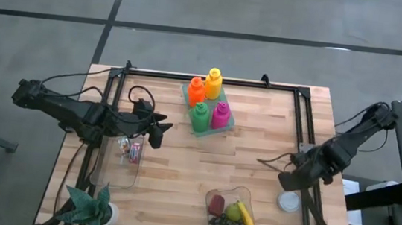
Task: Pick & Place Food Item
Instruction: Put the green and white tuna can into the top transparent bin
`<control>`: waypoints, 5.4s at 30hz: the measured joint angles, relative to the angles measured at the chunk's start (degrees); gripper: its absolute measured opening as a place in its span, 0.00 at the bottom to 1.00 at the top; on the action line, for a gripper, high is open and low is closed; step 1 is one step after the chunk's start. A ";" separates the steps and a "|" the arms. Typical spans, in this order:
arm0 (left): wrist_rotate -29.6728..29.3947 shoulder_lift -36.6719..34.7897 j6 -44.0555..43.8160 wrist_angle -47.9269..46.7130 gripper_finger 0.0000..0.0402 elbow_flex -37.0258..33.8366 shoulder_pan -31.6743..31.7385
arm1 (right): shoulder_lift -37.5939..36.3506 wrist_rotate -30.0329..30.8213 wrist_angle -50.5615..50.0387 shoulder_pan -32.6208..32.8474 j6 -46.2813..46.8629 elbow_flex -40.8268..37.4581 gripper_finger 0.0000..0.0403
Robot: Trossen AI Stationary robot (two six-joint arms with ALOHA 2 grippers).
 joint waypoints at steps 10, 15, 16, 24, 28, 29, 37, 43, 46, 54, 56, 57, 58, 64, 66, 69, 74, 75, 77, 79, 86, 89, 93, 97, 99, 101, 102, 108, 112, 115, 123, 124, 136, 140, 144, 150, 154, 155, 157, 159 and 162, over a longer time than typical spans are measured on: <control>0.00 0.00 -0.02 0.07 0.54 0.00 0.00 | 10.04 -0.03 6.49 5.43 6.44 -2.55 0.33; 0.00 0.00 -0.02 0.17 0.54 0.00 0.00 | 15.24 -0.12 9.79 5.65 4.82 -2.53 0.33; 0.00 0.00 -0.04 0.17 0.54 0.00 0.00 | 16.20 -0.15 9.76 5.65 4.46 -2.53 0.33; 0.00 0.00 -0.04 0.17 0.54 0.00 0.02 | 21.97 -0.14 9.57 5.65 1.23 -3.25 0.33; 0.00 0.00 -0.06 0.15 0.54 0.00 0.02 | 24.55 -0.13 9.54 5.65 -0.43 -3.60 0.33; 0.00 0.00 -0.04 0.15 0.54 0.00 0.02 | 25.12 -0.12 9.58 5.65 -1.10 -3.60 0.33; 0.00 0.00 -0.03 0.13 0.54 0.00 0.02 | 30.90 -0.41 10.96 5.63 -1.85 -3.82 0.33; 0.00 0.00 -0.02 0.07 0.54 0.00 0.02 | 33.52 1.13 11.65 5.57 -3.34 -3.69 0.33; 0.00 0.02 -0.02 0.07 0.54 0.00 0.02 | 32.76 3.50 11.82 5.28 -3.38 -3.84 0.33; -0.02 0.02 0.00 0.07 0.54 0.00 0.02 | 29.71 22.29 11.51 3.63 -3.19 -4.46 0.33; 0.00 0.02 0.00 0.09 0.54 0.00 0.02 | 29.69 24.34 11.60 2.41 -4.00 -4.86 0.33; -0.01 0.02 0.00 0.07 0.54 0.00 0.02 | 29.62 24.69 11.75 1.80 -4.09 -5.22 0.33; 0.00 0.02 -0.02 0.07 0.54 0.00 0.02 | 29.50 24.83 12.31 1.10 -4.20 -5.84 0.33; -0.02 0.02 -0.02 0.08 0.54 0.00 0.02 | 29.03 25.92 18.41 -3.69 -6.92 -9.56 0.33; -0.01 0.02 -0.02 0.09 0.54 0.00 0.02 | 29.06 28.07 19.24 -5.40 -8.95 -9.61 0.33; 0.00 0.02 -0.02 0.09 0.54 0.00 0.02 | 29.04 33.38 20.28 -8.40 -13.22 -9.13 0.33; -0.02 0.02 -0.02 0.10 0.54 0.00 0.02 | 28.98 36.06 26.97 -15.53 -23.42 -9.06 0.33; 0.00 0.02 -0.02 0.10 0.54 0.00 0.02 | 29.17 36.10 28.84 -17.07 -25.94 -9.07 0.33; 0.00 0.02 -0.04 0.09 0.54 0.00 0.02 | 29.39 36.11 32.71 -20.07 -30.81 -9.08 0.33; -0.02 0.02 -0.04 0.11 0.54 0.00 0.02 | 29.42 35.72 36.60 -22.77 -35.47 -9.20 0.33; 0.00 0.02 -0.04 0.11 0.54 0.00 0.00 | 30.24 33.36 50.46 -30.62 -50.69 -9.20 0.33; -0.01 0.02 -0.04 0.11 0.54 0.00 0.00 | 32.28 31.13 55.77 -33.14 -54.85 -9.19 0.33; 0.00 0.02 -0.04 0.13 0.54 0.00 0.00 | 36.19 23.56 64.18 -35.85 -58.29 -9.03 0.33; -0.02 0.02 -0.04 0.13 0.54 0.00 0.02 | 37.66 18.63 73.82 -36.07 -58.90 -9.17 0.33; -0.02 0.02 -0.04 0.11 0.54 0.00 0.02 | 36.50 18.48 78.59 -35.83 -61.66 -9.13 0.33; -0.02 0.02 -0.04 0.11 0.54 0.00 0.02 | 34.00 18.52 79.49 -35.90 -65.01 -9.02 0.33; -0.02 0.02 -0.04 0.11 0.54 0.00 0.02 | 32.58 18.69 78.98 -35.98 -66.50 -9.02 0.33; -0.02 0.02 -0.04 0.10 0.54 0.00 0.02 | 21.32 19.34 62.67 -36.06 -70.39 -8.94 0.33; -0.02 0.02 -0.04 0.07 0.54 -0.02 0.04 | 16.06 19.52 46.84 -35.77 -71.24 -9.00 0.33; -0.29 0.02 -0.04 0.07 0.54 -0.02 0.09 | 14.31 19.47 40.66 -35.72 -72.46 -9.32 0.33; -0.90 0.02 -0.04 0.09 0.54 -0.06 0.11 | 16.70 19.34 44.68 -34.50 -73.88 -14.33 0.33; -0.90 0.02 -0.04 0.11 0.54 -0.07 0.11 | 17.34 19.32 46.93 -34.07 -74.87 -15.08 0.33; -1.12 0.02 -0.02 -0.04 0.54 -0.11 0.11 | 25.84 19.98 57.41 -31.90 -81.40 -17.83 0.33; -1.33 0.02 -0.02 -0.04 0.54 -0.11 0.13 | 29.70 19.97 65.37 -31.88 -81.45 -17.86 0.33; -1.33 0.02 -0.02 -0.03 0.54 -0.11 0.13 | 33.59 19.56 75.49 -31.88 -84.28 -17.61 0.33; -1.33 0.02 -0.02 -0.04 0.54 -0.11 0.13 | 40.87 19.40 83.63 -32.01 -90.90 -14.74 0.33; -1.31 0.02 -0.04 -0.04 0.54 -0.11 0.13 | 46.53 19.54 85.41 -32.01 -90.54 -10.96 0.33; -1.33 0.02 -0.04 -0.04 0.54 -0.11 0.13 | 47.79 19.54 85.41 -31.98 -90.56 -9.73 0.33; -1.31 0.02 -0.04 -0.02 0.54 -0.11 0.13 | 50.20 19.54 85.38 -31.98 -90.83 -7.03 0.33; -1.33 0.02 -0.04 -0.02 0.54 -0.11 0.13 | 52.18 19.51 85.32 -32.01 -91.16 -4.22 0.33; -1.31 0.02 -0.04 -0.02 0.54 -0.11 0.13 | 54.72 19.36 84.69 -32.01 -93.23 0.20 0.33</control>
